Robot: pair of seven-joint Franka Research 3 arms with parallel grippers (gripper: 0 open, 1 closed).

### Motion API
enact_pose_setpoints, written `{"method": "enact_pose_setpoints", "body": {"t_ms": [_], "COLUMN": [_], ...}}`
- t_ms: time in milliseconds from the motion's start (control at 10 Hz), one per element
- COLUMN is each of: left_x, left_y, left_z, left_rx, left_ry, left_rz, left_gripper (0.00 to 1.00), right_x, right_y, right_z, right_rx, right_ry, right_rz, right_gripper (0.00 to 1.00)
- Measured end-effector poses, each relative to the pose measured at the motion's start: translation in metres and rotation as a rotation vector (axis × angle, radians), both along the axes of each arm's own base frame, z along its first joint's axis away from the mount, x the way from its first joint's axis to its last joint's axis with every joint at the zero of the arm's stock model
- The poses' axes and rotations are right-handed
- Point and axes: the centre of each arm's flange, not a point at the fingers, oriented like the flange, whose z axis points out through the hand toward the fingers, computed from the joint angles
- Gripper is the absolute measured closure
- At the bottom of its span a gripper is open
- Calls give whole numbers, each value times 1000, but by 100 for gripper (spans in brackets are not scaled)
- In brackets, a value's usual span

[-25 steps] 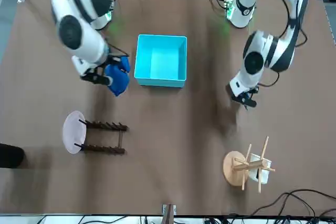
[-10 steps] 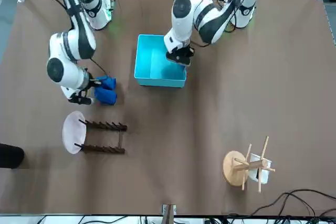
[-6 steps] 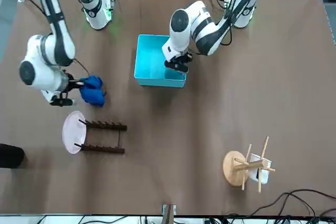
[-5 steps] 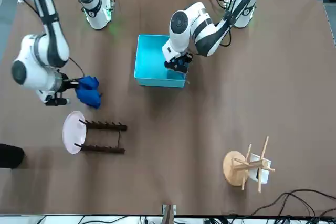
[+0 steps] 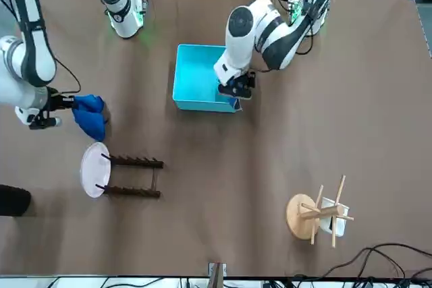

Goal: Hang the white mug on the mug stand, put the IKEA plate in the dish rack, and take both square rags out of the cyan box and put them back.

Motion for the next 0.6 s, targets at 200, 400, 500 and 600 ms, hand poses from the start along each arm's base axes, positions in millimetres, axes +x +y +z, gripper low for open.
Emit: {"method": "enact_pose_setpoints", "body": {"t_ms": [200,400,500,600], "left_x": [-1,-38,-57,-70], "left_y": [-7,-35,-45,-51], "left_z": [-18,-56,-72,-84], "left_rx": [2,34,61,87], "left_ry": [35,97,108,107], "left_rz": [-10,-70,-108,-133], "left_gripper": [13,44,61,75], "right_x": [8,18,22,25], "right_y": [19,59,86,116], "right_z": [0,-2,-4,-4], "right_rx": [-7,-31,-47,-65], "right_ry": [-21,-21,-14,-8], "right_rz": [25,7,-12,-33], "right_gripper": [97,97,97,97]}}
